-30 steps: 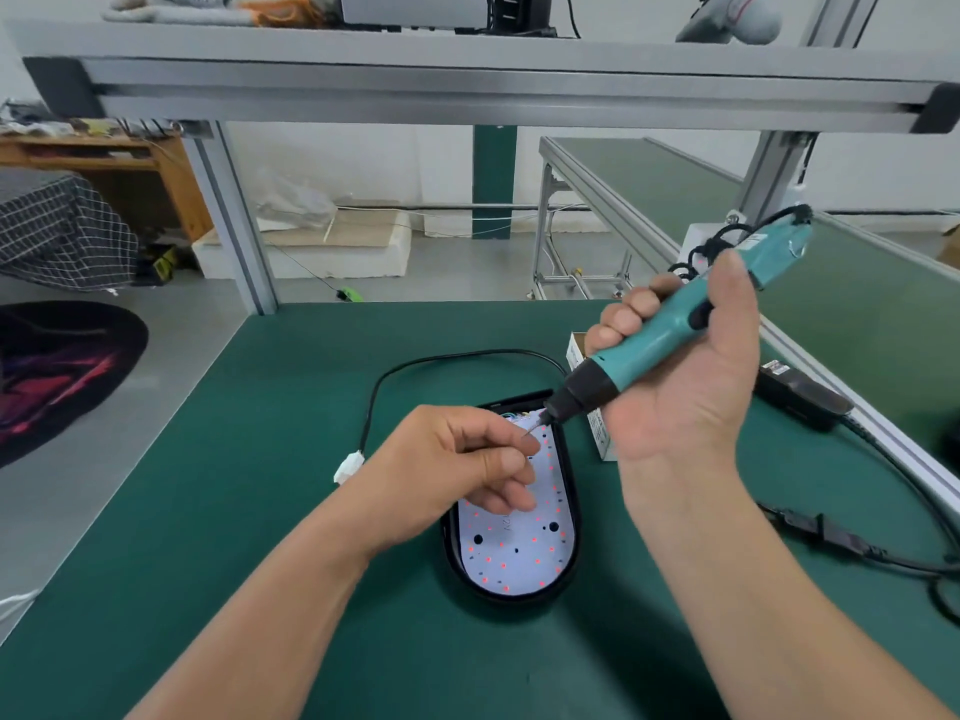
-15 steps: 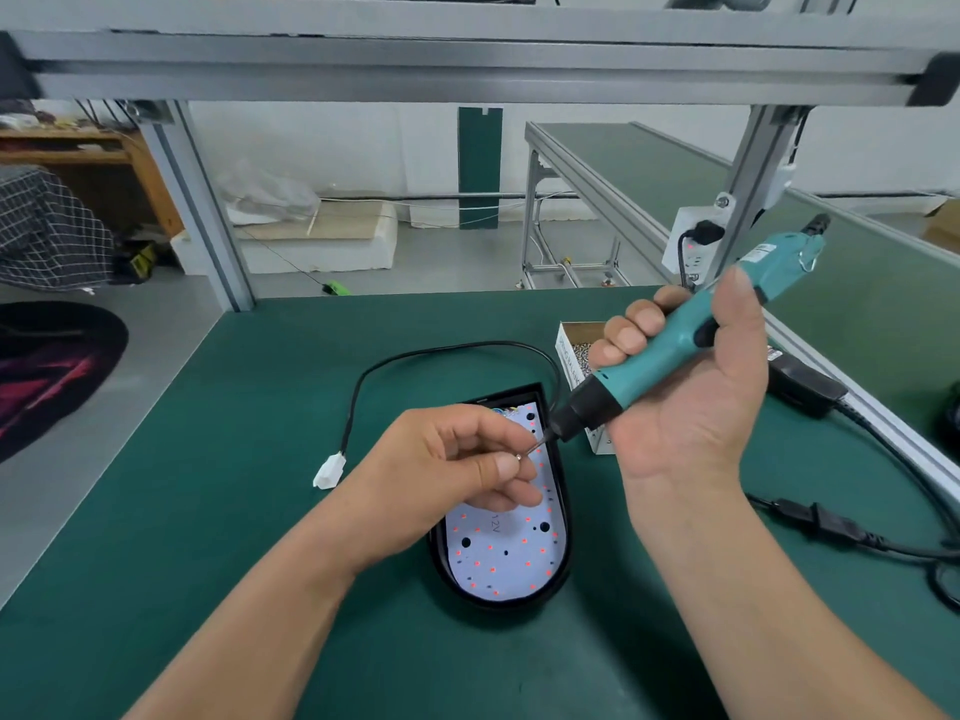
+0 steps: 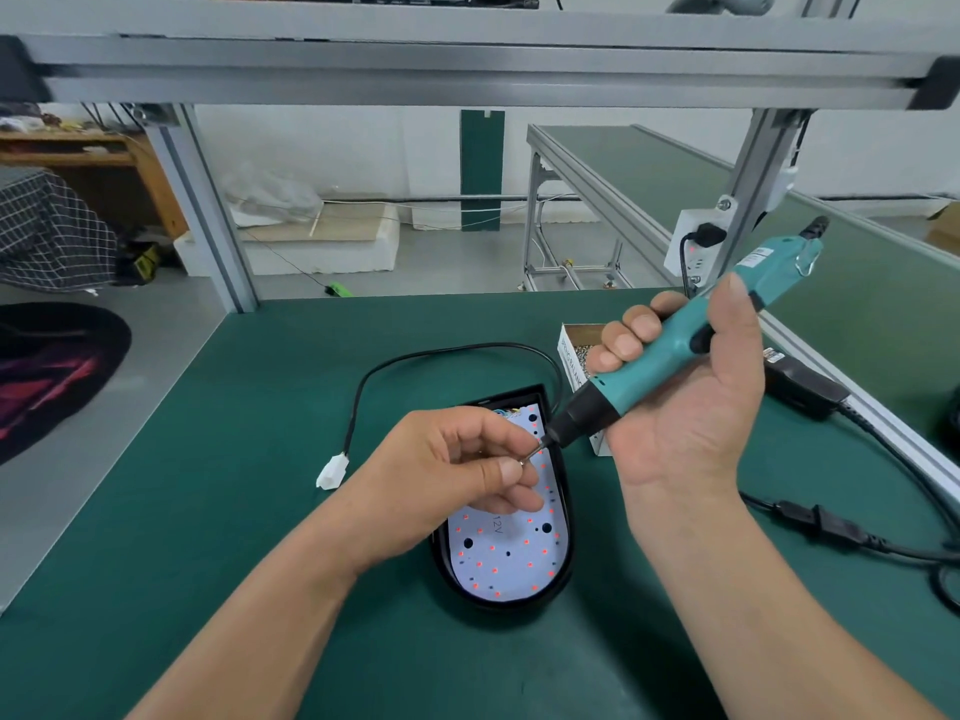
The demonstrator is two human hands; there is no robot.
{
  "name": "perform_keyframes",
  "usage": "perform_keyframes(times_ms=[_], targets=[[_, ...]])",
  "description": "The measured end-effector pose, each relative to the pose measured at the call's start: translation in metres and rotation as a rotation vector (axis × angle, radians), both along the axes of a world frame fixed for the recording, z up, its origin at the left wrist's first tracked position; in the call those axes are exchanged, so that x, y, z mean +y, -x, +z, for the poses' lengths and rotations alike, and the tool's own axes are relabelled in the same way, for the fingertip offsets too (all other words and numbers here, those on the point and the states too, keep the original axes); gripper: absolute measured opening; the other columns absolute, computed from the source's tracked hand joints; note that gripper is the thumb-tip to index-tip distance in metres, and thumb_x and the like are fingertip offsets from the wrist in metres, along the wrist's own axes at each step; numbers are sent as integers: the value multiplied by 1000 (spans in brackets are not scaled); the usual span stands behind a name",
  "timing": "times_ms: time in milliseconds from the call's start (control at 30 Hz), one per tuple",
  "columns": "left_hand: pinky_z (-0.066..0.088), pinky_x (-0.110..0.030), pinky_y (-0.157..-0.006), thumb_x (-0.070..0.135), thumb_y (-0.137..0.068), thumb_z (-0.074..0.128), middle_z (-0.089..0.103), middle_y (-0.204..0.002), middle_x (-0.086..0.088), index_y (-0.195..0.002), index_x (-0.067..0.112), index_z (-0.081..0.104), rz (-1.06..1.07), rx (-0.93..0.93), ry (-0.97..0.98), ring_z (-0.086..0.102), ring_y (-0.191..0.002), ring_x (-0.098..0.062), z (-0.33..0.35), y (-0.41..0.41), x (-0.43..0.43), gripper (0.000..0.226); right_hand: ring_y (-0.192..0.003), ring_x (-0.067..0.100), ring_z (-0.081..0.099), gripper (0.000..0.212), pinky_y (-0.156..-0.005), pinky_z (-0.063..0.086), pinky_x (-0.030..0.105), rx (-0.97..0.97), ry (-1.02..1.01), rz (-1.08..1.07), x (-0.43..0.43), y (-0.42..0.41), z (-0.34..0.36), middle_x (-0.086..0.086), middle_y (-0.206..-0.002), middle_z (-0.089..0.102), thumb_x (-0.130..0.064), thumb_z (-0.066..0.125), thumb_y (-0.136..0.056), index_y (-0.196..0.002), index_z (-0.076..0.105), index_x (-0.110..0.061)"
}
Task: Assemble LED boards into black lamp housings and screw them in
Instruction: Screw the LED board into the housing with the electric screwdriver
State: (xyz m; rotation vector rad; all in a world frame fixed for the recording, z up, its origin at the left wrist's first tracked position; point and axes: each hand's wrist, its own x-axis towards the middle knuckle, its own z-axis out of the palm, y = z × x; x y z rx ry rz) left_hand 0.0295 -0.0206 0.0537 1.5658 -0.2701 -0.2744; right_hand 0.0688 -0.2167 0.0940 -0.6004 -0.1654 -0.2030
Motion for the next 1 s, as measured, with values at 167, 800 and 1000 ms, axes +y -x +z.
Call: perform_keyframes(times_ms=[167, 800, 1000], targets=[[65, -36, -82, -4, -97, 71, 80, -96, -14, -98, 18, 79, -13, -4, -11, 80, -92, -35, -1, -1, 0, 23, -64, 17, 46, 36, -60, 39, 29, 2, 13, -1, 0, 0, -1, 1, -74, 47, -49, 59, -99, -87, 57, -16], [65, -34, -80, 9, -88, 76, 80, -94, -12, -94, 20, 79, 57, -32, 32, 80, -92, -34, -3, -2, -3, 13, -67, 19, 46, 34, -65, 44, 30, -62, 57, -23, 2, 3, -1, 2, -78, 48, -47, 59, -102, -89, 58, -16], [65, -36, -81, 13, -87, 72, 80, -95, -12, -97, 25, 79, 55, -50, -30, 81, -87, -32, -7, -2, -3, 18, -66, 18, 48, 36, -63, 42, 29, -8, 58, 15, 1, -1, -3, 2, -77, 48, -50, 61, -100, -90, 58, -16]])
